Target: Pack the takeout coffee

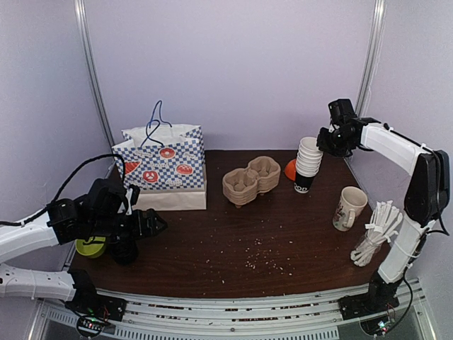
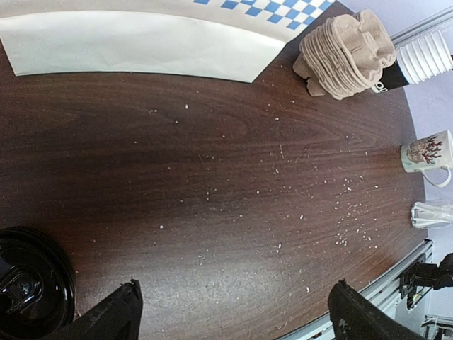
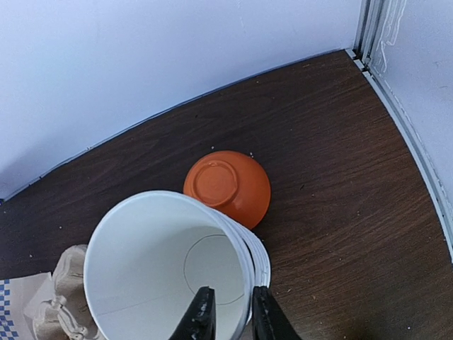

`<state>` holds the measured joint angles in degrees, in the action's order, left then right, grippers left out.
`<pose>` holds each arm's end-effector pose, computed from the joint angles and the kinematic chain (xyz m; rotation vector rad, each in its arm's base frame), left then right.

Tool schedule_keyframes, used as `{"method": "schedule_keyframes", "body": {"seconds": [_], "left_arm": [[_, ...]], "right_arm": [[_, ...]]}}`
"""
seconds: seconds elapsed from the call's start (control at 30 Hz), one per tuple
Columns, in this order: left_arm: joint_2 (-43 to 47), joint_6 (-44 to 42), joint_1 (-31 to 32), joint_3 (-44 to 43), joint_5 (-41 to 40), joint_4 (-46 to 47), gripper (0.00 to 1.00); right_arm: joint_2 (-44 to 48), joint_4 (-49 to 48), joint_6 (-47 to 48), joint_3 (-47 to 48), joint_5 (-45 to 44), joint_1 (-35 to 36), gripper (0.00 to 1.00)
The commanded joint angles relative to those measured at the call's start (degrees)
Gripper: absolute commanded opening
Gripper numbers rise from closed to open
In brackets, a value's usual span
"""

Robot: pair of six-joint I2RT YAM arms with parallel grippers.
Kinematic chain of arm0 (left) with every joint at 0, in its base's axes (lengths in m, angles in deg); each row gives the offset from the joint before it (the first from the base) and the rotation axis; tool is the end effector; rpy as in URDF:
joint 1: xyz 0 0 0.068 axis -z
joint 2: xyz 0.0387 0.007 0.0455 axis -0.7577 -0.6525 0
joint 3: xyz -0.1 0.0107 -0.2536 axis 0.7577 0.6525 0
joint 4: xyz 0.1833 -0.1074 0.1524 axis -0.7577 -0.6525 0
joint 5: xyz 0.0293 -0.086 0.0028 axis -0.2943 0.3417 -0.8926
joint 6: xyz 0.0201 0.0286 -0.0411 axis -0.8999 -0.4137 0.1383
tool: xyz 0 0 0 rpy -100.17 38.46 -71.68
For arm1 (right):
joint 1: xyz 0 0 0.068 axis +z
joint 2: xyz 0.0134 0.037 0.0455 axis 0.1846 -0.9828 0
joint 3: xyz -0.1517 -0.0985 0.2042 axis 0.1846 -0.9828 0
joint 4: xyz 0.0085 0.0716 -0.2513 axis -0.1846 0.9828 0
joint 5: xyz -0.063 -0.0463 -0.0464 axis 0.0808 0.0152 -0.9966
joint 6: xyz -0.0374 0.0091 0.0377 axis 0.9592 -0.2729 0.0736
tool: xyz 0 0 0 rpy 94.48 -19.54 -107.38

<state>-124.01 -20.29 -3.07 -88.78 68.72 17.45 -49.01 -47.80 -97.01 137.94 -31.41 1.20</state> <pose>0.1267 -0.1290 0.2478 -0.2548 2.4815 -0.7687 0.3938 0.0794 0.3223 0.3775 2.2244 0.2847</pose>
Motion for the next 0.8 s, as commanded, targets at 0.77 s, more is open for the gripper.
{"method": "schedule_keyframes", "body": {"seconds": [0.77], "left_arm": [[-3.75,-1.94,0.3,-1.32,0.61,4.21,0.95]], "right_arm": [[3.34,5.9,-1.27,9.42,1.26,-0.41,0.0]]}}
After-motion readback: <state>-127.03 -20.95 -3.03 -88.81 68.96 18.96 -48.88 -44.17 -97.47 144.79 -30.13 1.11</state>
